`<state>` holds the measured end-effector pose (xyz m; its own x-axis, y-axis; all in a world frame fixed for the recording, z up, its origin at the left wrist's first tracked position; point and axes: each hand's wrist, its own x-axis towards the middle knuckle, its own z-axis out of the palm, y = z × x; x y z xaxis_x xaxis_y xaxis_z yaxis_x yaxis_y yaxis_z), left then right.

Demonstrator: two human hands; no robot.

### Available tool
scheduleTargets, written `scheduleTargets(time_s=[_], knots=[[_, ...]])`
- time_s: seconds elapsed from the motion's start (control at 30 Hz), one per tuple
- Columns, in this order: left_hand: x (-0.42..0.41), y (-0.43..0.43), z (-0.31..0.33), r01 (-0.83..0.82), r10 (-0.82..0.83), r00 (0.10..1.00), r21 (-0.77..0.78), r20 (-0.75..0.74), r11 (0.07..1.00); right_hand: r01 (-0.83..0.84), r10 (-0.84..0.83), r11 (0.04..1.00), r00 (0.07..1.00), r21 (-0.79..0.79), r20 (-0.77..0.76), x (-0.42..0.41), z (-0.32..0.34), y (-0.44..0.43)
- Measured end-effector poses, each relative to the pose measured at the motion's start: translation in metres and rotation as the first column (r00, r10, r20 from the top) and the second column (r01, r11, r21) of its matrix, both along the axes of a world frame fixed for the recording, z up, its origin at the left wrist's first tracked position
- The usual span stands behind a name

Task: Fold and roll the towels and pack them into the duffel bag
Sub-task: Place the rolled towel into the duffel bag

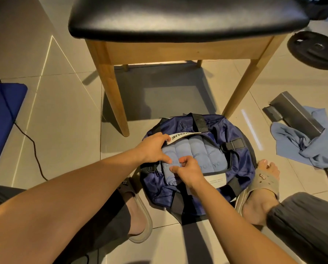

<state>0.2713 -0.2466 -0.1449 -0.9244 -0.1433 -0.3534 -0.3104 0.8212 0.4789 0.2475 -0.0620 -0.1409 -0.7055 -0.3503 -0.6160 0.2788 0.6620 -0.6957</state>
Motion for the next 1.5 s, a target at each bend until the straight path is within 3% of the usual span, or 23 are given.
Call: scheduleTargets(time_s=[0.1, 0.2, 0.33, 0.6, 0.8, 0.97, 1.27, 1.4, 1.5], knots=[[0.002, 0.008, -0.004, 0.039, -0.038, 0.999, -0.064, 0.009, 0.997, -0.115, 0.121, 0.992, 0.984, 0.053, -0.13, -0.007, 0.004, 0.014], [0.002, 0.012, -0.002, 0.066, -0.064, 0.998, -0.07, 0.029, 0.995, -0.223, 0.275, 0.954, 0.917, 0.201, -0.288, -0.011, 0.005, 0.028], [0.002, 0.013, 0.0, 0.092, -0.087, 0.993, -0.073, 0.079, 0.993, -0.301, 0.401, 0.888, 0.877, 0.346, -0.265, -0.016, 0.006, 0.029], [0.0, 0.024, -0.001, 0.095, -0.084, 0.993, -0.154, 0.08, 0.983, -0.38, 0.503, 0.815, 0.838, 0.437, -0.209, -0.013, -0.004, 0.034], [-0.004, 0.024, -0.001, 0.089, -0.077, 0.994, -0.169, 0.078, 0.982, -0.5, 0.598, 0.753, 0.791, 0.428, -0.129, -0.017, 0.007, 0.046], [-0.005, 0.025, 0.0, 0.07, -0.057, 0.995, -0.167, 0.08, 0.983, -0.688, 0.724, 0.665, 0.689, 0.29, -0.026, -0.017, 0.019, 0.067], [-0.007, 0.047, -0.001, 0.142, -0.098, 0.987, -0.404, 0.129, 0.904, -0.833, 0.862, 0.499, 0.506, 0.237, -0.037, 0.007, 0.028, 0.066], [-0.007, 0.043, 0.001, 0.189, -0.14, 0.979, -0.42, 0.146, 0.888, -0.79, 0.811, 0.582, 0.581, 0.192, -0.068, -0.01, 0.049, 0.066], [-0.011, 0.028, 0.008, 0.218, -0.184, 0.974, -0.344, 0.129, 0.913, -0.664, 0.772, 0.632, 0.582, 0.4, -0.256, -0.027, 0.051, 0.077]])
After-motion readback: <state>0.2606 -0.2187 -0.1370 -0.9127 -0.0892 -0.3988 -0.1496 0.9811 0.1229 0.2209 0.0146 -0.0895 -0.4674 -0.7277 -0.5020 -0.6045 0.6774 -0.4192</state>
